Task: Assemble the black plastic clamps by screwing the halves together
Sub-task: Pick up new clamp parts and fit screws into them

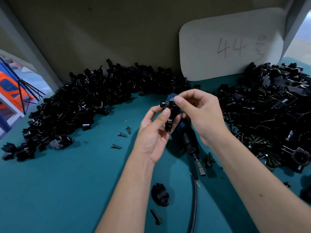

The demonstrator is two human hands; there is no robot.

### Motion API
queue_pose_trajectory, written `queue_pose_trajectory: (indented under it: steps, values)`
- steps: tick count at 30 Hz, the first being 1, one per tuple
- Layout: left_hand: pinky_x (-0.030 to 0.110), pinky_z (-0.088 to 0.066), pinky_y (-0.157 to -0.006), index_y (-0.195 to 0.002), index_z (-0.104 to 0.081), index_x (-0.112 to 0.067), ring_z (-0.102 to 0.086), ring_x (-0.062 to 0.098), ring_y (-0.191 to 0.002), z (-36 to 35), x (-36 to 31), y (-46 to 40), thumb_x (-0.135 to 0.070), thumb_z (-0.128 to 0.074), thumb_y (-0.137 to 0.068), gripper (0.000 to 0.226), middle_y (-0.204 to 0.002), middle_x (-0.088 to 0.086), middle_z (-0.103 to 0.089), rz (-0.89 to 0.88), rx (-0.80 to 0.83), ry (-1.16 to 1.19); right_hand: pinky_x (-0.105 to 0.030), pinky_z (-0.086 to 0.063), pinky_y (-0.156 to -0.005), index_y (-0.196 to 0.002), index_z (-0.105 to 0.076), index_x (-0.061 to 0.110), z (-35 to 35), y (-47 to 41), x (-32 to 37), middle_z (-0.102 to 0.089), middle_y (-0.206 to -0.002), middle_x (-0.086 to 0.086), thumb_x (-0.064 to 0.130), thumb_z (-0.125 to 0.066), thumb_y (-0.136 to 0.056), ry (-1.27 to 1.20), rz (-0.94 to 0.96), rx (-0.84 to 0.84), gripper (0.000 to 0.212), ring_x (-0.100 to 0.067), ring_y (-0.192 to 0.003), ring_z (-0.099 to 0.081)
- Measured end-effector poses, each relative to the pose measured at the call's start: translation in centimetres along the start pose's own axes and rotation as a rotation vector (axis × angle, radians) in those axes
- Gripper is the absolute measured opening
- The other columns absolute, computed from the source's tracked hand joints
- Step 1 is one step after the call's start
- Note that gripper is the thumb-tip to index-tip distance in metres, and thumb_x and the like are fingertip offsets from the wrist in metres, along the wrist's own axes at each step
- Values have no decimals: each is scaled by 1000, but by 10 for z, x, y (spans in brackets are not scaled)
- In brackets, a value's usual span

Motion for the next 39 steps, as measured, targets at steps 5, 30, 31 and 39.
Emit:
queue_pose_trajectory:
  steps: [5,30,31,39]
  values:
    - [25,-61,-78,-79,-80,-21,-78,27,-92,-1,-1,2,-10,-76,-81,11,-92,6,-79,18,34,33,-28,-51,-60,-64,-61,21,-6,1,-3,-58,-82,-19,32,-87,-80,-142,-122,8,32,-20,-70,-58]
    - [27,-40,-55,-89,-54,-16,-47,16,-69,8,-5,-3,-52,-62,-93,38,-81,5,-51,-211,-234,-498,-31,-62,-72,-108,-76,12,-22,12,13,-74,-88,4,16,-86,-82,481,350,138,28,-11,-80,-72]
    - [26,-40,-55,-86,-53,-18,-46,13,-66,9,-6,-3,-46,-61,-93,30,-77,3,-51,-211,-259,-487,-31,-62,-71,-105,-76,12,-24,12,13,-74,-86,4,14,-86,-81,466,342,159,26,-10,-78,-73]
    - [22,-35,-47,-76,-51,-22,-43,13,-51,26,-14,-6,-17,-55,-99,23,-63,1,-40,-153,-426,-228,-28,-51,-69,-100,-73,20,-16,10,11,-68,-84,11,38,-78,-89,699,301,54,21,-9,-77,-63]
Point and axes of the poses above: each hand's wrist, its own y-axis away from the middle knuckle, its own z-axis out of the back of the hand, x = y × z, the point moved 5 cm from there along -y, towards the middle knuckle
